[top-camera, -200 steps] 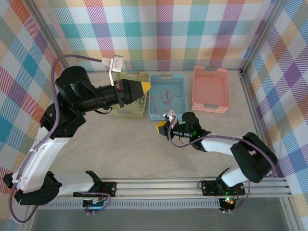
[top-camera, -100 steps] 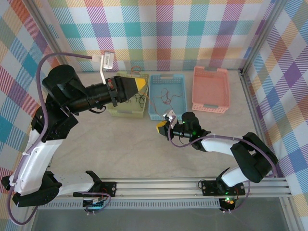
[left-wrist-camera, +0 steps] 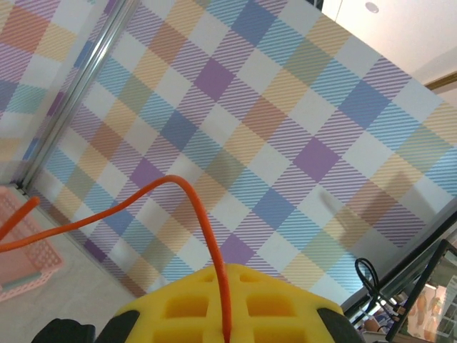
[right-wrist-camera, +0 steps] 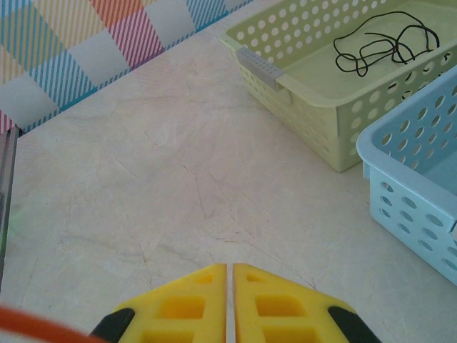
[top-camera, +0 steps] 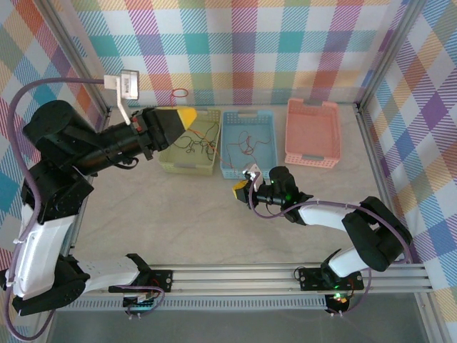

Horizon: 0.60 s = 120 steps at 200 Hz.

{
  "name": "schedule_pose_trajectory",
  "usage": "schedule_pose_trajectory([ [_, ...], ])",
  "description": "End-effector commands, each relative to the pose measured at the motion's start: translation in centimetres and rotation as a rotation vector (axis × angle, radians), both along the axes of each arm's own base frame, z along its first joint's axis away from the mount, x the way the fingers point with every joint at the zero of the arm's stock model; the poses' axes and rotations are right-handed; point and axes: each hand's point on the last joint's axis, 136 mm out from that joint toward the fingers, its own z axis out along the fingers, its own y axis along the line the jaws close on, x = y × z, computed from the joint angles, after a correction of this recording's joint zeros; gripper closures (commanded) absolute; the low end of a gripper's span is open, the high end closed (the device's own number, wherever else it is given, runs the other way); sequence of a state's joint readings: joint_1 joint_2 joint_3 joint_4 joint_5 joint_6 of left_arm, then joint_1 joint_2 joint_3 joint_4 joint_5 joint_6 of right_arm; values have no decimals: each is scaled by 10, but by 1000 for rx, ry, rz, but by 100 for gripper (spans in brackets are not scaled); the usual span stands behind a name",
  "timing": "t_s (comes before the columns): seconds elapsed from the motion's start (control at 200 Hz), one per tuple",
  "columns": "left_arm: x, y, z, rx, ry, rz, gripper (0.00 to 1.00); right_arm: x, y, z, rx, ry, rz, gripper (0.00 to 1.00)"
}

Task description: Untangle the cables

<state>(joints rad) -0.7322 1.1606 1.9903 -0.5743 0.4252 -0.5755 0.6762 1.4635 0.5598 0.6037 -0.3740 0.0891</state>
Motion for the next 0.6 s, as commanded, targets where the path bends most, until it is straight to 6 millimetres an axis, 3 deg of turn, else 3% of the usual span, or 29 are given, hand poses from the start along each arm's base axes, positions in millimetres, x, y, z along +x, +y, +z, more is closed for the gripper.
schedule_pose_trajectory([
  [0.0, -13, 10, 16, -24, -59, 7, 100, 3, 5, 5, 0, -10, -1, 88],
  [0.595, -28, 60, 44, -44, -191, 191, 100, 9, 2, -2, -31, 6, -35, 89],
])
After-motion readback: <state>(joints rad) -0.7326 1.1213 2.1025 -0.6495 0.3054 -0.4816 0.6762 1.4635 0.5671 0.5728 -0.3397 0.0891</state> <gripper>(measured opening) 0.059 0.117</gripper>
